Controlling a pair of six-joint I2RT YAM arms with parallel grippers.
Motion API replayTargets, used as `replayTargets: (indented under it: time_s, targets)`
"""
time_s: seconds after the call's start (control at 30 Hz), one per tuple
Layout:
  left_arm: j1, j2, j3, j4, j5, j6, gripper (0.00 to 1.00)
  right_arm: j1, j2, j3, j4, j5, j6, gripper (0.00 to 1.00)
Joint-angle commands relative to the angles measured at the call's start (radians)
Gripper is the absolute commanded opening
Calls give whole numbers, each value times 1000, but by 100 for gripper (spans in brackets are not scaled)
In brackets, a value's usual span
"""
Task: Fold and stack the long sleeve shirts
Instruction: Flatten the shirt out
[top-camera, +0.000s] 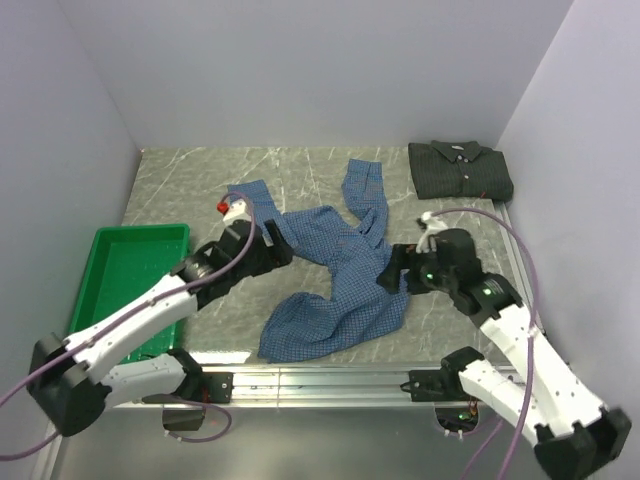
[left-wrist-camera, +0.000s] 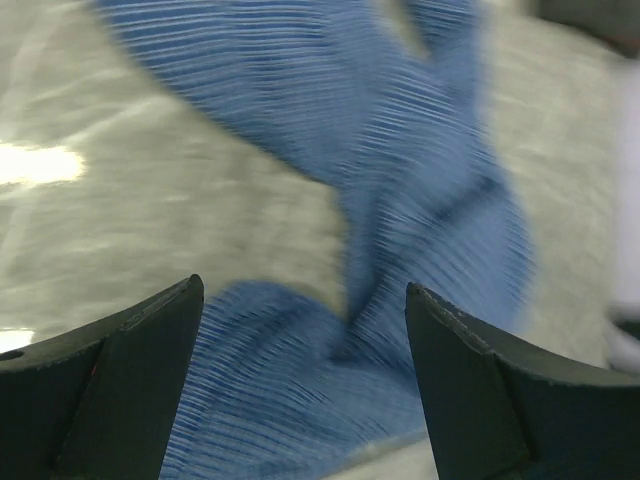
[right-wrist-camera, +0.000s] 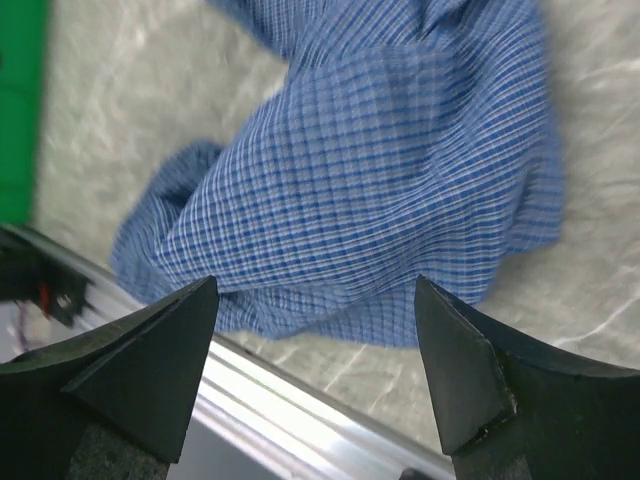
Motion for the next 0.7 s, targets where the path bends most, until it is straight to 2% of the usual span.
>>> replayTargets:
  time_s: [0.0,0.13,0.27,0.43,0.57,0.67]
  targets:
    - [142,48,-11,55,81,-37,87,139,88,80,1,182,73,86]
    - [234,224,35,141,112,-35,86,291,169,117,34,328,169,85]
    - [296,400,145,188,117,-38,85,464,290,210,21,492,247,85]
    - [336,663,306,149,60,-17,82,560,421,296,-28,643,348,86]
    - [343,811,458,76,17,5,77,578,517,335,-39,657,390,86]
    - [345,885,504,52,6,12,74,603,573,352,-24,658,419,88]
